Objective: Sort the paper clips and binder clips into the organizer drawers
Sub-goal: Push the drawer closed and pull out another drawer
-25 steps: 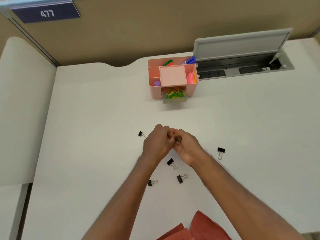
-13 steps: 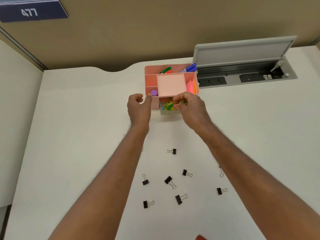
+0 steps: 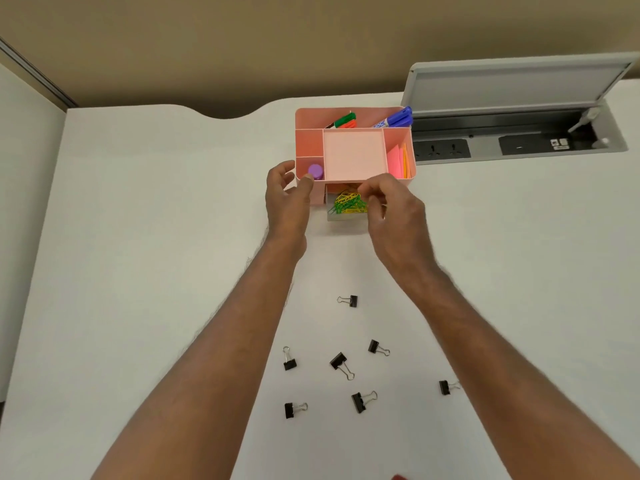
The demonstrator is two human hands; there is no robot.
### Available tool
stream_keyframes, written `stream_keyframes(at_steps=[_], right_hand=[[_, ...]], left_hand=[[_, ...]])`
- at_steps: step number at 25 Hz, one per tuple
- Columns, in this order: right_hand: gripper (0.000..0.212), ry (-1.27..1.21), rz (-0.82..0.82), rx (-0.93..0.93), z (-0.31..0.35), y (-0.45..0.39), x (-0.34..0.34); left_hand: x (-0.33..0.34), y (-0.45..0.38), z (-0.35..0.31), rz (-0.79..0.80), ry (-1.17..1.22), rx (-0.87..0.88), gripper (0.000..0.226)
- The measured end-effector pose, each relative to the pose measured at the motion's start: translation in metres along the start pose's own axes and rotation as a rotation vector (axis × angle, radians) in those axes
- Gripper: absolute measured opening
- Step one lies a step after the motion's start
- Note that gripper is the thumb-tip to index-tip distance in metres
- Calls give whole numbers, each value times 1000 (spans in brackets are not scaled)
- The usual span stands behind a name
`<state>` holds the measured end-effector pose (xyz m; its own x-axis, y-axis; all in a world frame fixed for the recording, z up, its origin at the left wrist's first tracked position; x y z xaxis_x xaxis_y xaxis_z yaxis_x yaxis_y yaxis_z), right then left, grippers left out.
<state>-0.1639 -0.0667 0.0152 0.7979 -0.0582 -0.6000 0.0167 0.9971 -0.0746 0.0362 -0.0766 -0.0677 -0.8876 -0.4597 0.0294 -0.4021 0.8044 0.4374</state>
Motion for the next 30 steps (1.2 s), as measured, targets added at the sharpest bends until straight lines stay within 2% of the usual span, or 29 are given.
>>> stream_keyframes(at_steps=[1,3,6,9,14,16,21,27,29,30], right_hand=[[19,-135,-70,96,-11,9,-6],[18,-480,-145,404,-44,36,0],[13,-978,6,883,-64,77,54],[19,-1288,66,1039,-51,76,74],[36,-1311,101,991,-36,47,72],[34,-1275,116,965,-34,38,71],[14,-1192,140,922,-29,22,70],[17,-1156,143,892,-36,18,74],[21,-964,136,796,-44,17,68],[25,-711,124,680,-49,15,58]], left_hand=[[1,0,1,14,17,1,37],[3,2,1,39,35,11,41],[5,5,-4,47,38,27,48],[6,7,-5,49,30,26,55],[7,6,-5,55,23,34,51],[7,4,-4,50,17,33,47],[5,2,-3,30,1,45,49],[5,2,-4,25,-2,48,45],[6,2,-3,32,-4,45,45],[6,2,-3,33,-3,44,46]])
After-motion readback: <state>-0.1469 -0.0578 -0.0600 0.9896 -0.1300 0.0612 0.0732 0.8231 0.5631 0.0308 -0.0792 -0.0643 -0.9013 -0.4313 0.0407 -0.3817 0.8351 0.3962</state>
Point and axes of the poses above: each hand's wrist, its own y-axis away from the middle knuckle, its own x-axis out of the palm, z = x × y, the point moved 10 cm from there along -y, towards the middle knuckle
